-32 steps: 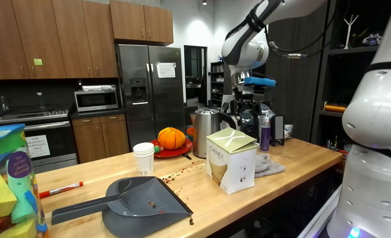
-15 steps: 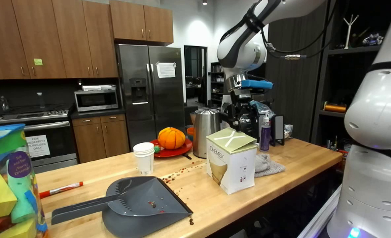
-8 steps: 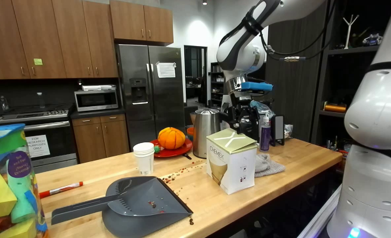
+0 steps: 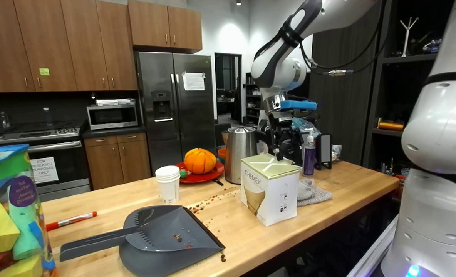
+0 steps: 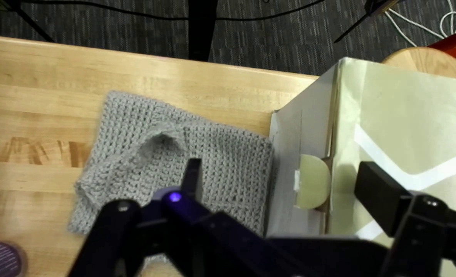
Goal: Close the lid on the box
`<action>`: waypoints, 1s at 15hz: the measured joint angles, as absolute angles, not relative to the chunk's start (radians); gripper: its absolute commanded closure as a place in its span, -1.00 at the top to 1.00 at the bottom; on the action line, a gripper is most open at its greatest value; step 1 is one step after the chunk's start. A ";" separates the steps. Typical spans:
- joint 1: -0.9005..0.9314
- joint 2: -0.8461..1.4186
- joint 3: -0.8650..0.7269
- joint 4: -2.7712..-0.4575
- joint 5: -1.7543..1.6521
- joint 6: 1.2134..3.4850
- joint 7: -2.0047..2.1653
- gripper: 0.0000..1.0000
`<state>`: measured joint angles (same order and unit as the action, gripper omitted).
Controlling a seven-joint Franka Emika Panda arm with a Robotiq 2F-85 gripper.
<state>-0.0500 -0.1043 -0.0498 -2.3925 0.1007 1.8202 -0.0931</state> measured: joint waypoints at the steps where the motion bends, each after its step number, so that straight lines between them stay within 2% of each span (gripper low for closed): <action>1: -0.050 -0.101 -0.050 -2.391 0.101 1.820 -0.093 1.00; 15: -0.050 -0.099 -0.050 -2.381 0.101 1.820 -0.092 1.00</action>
